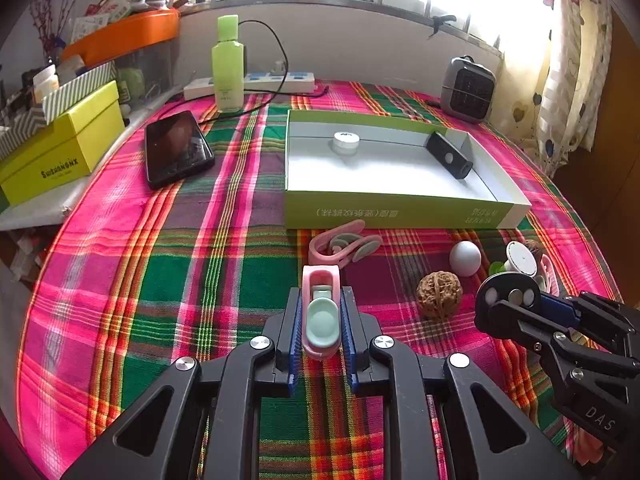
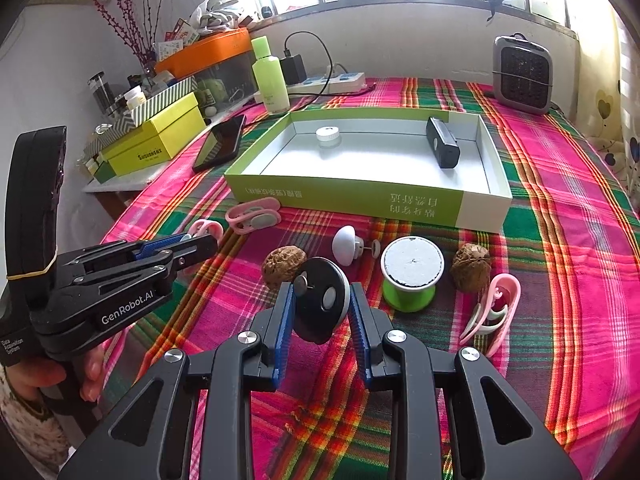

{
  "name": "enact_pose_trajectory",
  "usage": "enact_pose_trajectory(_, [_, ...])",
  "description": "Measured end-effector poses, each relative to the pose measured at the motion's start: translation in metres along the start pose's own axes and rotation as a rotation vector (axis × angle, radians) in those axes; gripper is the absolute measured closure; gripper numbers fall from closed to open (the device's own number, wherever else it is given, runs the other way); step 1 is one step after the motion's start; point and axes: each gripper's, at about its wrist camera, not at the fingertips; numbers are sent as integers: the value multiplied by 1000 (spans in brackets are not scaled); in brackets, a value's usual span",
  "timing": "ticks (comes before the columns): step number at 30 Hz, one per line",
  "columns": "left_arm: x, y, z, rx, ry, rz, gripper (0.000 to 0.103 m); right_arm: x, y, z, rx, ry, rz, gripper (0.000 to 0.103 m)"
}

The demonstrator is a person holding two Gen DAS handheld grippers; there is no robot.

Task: Organize objects
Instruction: 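Carry the pink clip with left tool into the box while right tool carries the disc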

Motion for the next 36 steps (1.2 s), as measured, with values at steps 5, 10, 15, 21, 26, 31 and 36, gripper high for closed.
enact_pose_trajectory(5, [-3,-3,4,5,-6,-5,87,-5,1,2,1,-14,4,75])
enact_pose_trajectory(10, [-7,-5,7,12,-11,-10,87,-9,0,7,3,-29,5,75])
enact_pose_trajectory(15, [-8,-8,14,17,-17,-17,87,-11,-2,13,5,-42,5,75])
enact_pose_trajectory(21, [-5,-11,21,19,-12,-28,87,-10,-4,23,0,-49,-2,75])
enact_pose_trajectory(26, [-1,-14,30,19,-16,-34,87,-7,-8,30,2,-49,-2,75])
enact_pose_trajectory(31, [4,-17,39,25,-22,-37,87,-1,-15,42,12,-57,-6,75])
enact_pose_trajectory(36, [11,-19,48,27,-21,-39,87,6,-24,50,28,-52,-12,75])
Point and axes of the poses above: each gripper's, at about its wrist camera, not at the fingertips, and x roughly the way its jaws point, y to its left, z to its top, and after that the axes turned 8 degrees about -y, right-handed
